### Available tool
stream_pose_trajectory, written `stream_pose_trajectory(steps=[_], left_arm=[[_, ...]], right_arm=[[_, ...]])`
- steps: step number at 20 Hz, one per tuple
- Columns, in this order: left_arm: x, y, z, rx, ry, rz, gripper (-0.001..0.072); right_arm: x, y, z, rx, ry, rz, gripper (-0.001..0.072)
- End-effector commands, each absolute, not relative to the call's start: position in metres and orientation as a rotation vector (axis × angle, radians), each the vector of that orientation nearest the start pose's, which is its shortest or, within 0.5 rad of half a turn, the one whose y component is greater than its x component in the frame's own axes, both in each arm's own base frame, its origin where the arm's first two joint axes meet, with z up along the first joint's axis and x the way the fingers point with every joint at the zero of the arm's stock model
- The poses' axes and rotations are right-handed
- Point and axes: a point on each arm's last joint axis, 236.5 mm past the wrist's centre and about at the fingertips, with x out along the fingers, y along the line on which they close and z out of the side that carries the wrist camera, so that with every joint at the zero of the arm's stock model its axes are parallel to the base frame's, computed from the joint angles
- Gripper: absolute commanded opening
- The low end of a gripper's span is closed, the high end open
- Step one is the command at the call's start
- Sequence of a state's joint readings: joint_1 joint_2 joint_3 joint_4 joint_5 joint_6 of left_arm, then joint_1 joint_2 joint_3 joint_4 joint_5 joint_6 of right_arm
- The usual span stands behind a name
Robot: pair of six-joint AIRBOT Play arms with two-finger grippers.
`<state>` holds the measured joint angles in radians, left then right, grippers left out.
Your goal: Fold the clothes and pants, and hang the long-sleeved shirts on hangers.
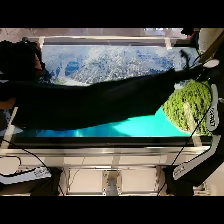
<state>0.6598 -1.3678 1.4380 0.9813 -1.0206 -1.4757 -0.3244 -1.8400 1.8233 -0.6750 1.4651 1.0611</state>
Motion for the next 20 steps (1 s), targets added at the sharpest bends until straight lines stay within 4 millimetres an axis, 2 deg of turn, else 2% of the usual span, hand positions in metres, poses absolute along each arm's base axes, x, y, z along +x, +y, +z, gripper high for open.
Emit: stream_pose_trajectory(steps=[1, 2, 3, 6, 8, 10, 11, 13, 15, 16, 17, 18, 20], left_arm=[[0.468, 0.203, 0.167, -0.767, 0.521, 0.221, 0.0014], [0.472, 0.197, 0.176, -0.788, 0.493, 0.201, 0.0014], [0.473, 0.192, 0.178, -0.78, 0.496, 0.185, 0.0014], [0.462, 0.176, 0.18, -0.689, 0.548, 0.125, 0.0014], [0.448, 0.177, 0.194, -0.629, 0.544, 0.146, 0.0014], [0.424, 0.179, 0.207, -0.521, 0.569, 0.189, 0.0013], [0.406, 0.177, 0.207, -0.469, 0.617, 0.208, 0.0013], [0.369, 0.168, 0.199, -0.434, 0.7, 0.23, 0.0014], [0.328, 0.159, 0.176, -0.446, 0.757, 0.275, 0.0014], [0.307, 0.151, 0.155, -0.474, 0.795, 0.291, 0.0014], [0.286, 0.143, 0.13, -0.511, 0.831, 0.308, 0.0014], [0.267, 0.134, 0.101, -0.551, 0.864, 0.33, 0.0014], [0.235, 0.12, 0.05, -0.622, 0.912, 0.374, 0.0014]], right_arm=[[0.566, -0.037, 0.151, 0.289, 0.778, 0.432, 0.0061], [0.572, -0.042, 0.168, 0.286, 0.722, 0.412, 0.006], [0.569, -0.041, 0.173, 0.29, 0.717, 0.417, 0.006], [0.52, -0.038, 0.138, 0.23, 0.917, 0.487, 0.0061], [0.489, -0.039, 0.131, 0.2, 0.993, 0.53, 0.006], [0.469, -0.054, 0.139, 0.154, 1.023, 0.485, 0.0061], [0.461, -0.064, 0.148, 0.134, 1.02, 0.451, 0.0061], [0.439, -0.071, 0.165, 0.117, 1.01, 0.432, 0.0061], [0.413, -0.072, 0.166, 0.114, 1.022, 0.428, 0.006], [0.398, -0.073, 0.156, 0.137, 1.039, 0.412, 0.006], [0.38, -0.07, 0.139, 0.157, 1.066, 0.412, 0.0061], [0.36, -0.067, 0.113, 0.184, 1.103, 0.404, 0.006], [0.319, -0.067, 0.053, 0.185, 1.164, 0.338, 0.006]])
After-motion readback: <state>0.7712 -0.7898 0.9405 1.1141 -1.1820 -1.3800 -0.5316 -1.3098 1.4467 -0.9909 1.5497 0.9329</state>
